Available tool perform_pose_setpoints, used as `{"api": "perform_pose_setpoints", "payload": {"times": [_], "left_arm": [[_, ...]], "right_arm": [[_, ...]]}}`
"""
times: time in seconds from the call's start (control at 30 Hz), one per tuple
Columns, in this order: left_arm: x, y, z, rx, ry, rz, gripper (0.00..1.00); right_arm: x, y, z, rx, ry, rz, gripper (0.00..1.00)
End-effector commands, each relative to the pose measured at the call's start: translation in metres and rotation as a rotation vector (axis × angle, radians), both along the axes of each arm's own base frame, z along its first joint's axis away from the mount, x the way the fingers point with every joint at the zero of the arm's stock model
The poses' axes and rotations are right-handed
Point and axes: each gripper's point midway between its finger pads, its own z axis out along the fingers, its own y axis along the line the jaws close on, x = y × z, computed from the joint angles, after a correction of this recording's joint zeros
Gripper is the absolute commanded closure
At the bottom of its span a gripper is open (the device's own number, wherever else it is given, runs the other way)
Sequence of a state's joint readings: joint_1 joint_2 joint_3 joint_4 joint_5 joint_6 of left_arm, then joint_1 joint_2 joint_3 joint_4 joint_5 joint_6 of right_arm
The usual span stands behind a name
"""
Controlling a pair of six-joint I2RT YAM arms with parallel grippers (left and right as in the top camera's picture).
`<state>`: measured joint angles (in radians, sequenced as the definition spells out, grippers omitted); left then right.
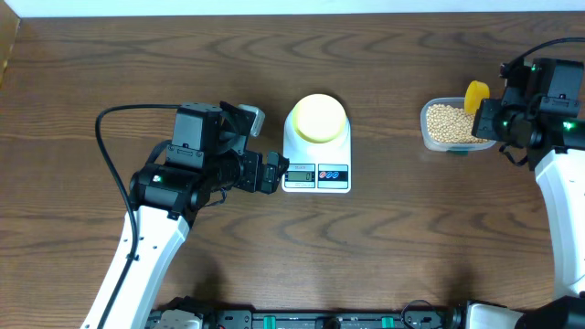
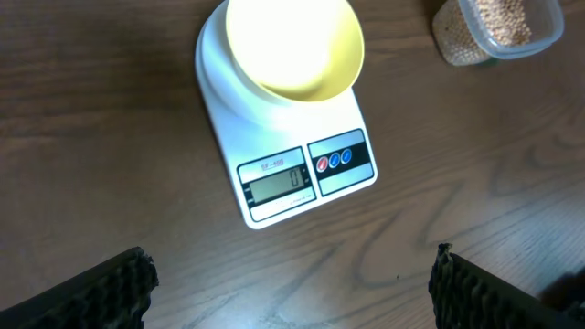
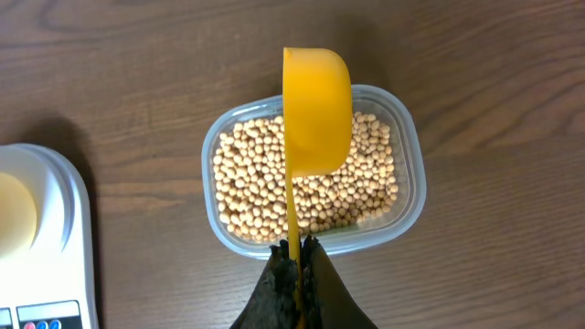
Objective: Scoop item into bowl and weigh 50g on scale
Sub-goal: 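Dip the scoop into the soybeans with the right gripper and fill it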
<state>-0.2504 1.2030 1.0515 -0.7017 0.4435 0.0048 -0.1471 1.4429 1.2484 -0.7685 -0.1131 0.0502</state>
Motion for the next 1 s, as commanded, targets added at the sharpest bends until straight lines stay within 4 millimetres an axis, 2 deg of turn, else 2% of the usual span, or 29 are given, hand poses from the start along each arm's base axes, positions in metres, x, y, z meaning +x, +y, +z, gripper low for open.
{"api": "perform_pose_setpoints", "payload": {"times": [0.0,0.1,0.27,0.43,0.7,0.97], "left_arm": [[0.003,-0.001,0.005,-0.004,-0.031,-0.014,0.02],[0.010,0.009,0.002,0.049,-0.050,0.029,0.02],[0.010,0.010,0.002,0.054,-0.053,0.033,0.02],[0.003,-0.003,0.005,-0.009,-0.035,-0.030,0.02],[0.014,0.011,0.003,0.064,-0.072,0.030,0.02],[0.002,0.011,-0.005,0.067,-0.012,0.020,0.02]], "right_arm": [[0.002,-0.003,0.004,-0.014,-0.009,0.020,0.99],[0.001,-0.003,0.004,-0.018,-0.008,0.016,0.99],[-0.001,-0.008,-0.004,-0.037,0.026,0.002,0.99],[-0.004,-0.012,-0.017,-0.050,0.074,-0.009,0.99],[-0.006,-0.011,-0.018,-0.048,0.085,-0.008,0.99],[-0.009,-0.011,-0.020,-0.045,0.101,-0.008,0.99]]}}
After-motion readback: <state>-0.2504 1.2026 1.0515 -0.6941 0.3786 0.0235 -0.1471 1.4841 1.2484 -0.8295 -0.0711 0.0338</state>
